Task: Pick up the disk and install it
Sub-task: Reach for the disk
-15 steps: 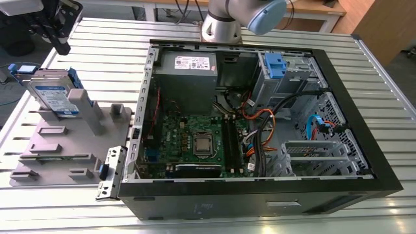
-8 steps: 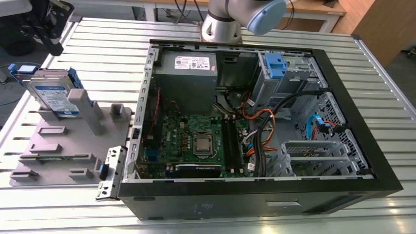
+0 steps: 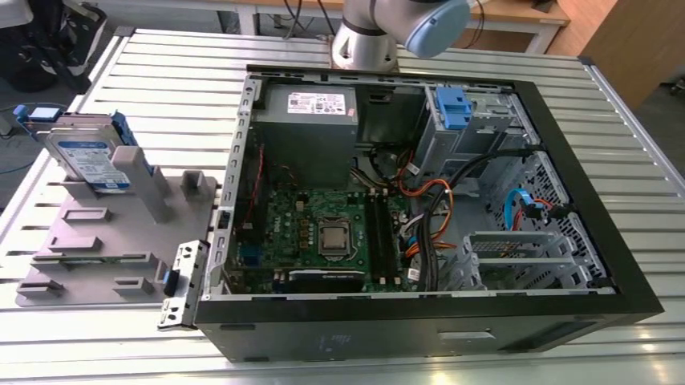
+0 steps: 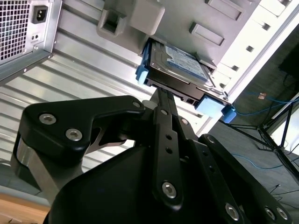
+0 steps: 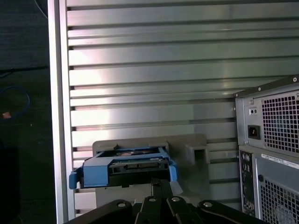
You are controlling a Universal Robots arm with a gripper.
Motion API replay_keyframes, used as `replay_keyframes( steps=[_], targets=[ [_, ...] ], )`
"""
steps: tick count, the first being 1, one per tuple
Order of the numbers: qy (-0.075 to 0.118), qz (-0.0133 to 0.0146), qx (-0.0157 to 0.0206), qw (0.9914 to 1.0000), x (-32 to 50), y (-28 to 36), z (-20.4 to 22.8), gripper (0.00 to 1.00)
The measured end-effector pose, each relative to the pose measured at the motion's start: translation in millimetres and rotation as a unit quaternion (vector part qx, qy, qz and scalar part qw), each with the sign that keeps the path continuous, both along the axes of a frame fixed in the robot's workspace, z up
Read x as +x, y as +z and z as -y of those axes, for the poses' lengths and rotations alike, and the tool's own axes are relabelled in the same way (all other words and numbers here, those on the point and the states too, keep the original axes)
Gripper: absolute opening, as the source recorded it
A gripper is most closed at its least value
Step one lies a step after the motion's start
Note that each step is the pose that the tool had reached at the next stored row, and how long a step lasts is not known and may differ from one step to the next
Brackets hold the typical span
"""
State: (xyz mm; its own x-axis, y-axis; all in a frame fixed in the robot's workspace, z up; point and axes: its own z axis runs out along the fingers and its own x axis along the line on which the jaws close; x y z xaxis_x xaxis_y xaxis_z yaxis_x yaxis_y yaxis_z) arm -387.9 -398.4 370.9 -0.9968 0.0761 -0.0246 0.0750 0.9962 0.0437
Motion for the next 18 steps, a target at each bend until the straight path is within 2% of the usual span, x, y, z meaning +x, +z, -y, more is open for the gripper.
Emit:
replay_keyframes(
  steps=[2,9,13,18],
  targets=[
    [0.000,0.0000,0.0000,1.00000,-2.5,-0.9,-0.1,0.11],
    [0.000,-0.0001,0.0000,1.00000,-3.0,-1.2,-0.1,0.11],
    [0.000,0.0000,-0.0001,1.00000,-4.3,-5.3,-0.2,0.11],
    [0.000,0.0001,-0.0014,1.00000,-10.9,-11.0,-0.1,0.11]
  ],
)
